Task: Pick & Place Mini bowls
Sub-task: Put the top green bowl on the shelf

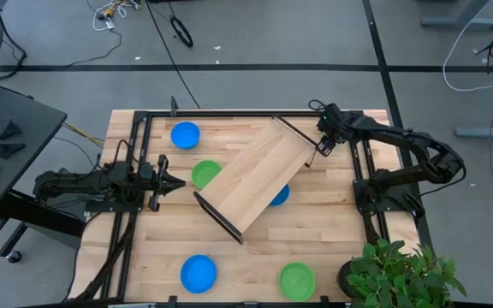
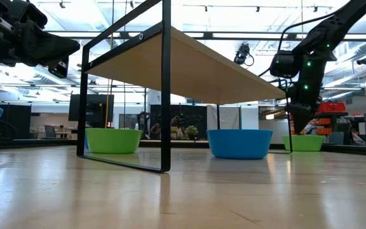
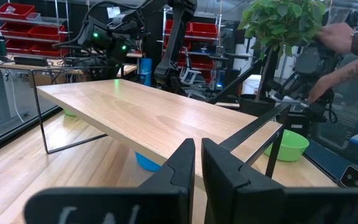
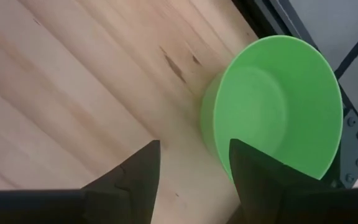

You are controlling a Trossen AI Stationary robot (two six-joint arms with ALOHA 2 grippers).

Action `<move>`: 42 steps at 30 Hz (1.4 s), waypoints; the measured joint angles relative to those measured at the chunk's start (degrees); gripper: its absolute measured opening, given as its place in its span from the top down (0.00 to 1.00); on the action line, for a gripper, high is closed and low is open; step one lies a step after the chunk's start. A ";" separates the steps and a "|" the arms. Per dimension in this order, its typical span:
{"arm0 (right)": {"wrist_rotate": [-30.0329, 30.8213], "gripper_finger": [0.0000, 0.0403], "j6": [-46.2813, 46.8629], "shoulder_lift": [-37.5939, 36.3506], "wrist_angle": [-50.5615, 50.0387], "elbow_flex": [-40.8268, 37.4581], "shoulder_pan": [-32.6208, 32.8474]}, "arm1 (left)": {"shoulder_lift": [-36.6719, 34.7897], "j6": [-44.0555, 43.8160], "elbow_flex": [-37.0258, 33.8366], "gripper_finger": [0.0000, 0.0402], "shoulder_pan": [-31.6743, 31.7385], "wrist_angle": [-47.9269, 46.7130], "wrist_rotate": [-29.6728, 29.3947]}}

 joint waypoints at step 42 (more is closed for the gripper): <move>1.30 0.85 -4.13 0.00 3.26 -3.24 -1.48 | 0.02 0.02 0.00 0.92 0.00 0.00 0.00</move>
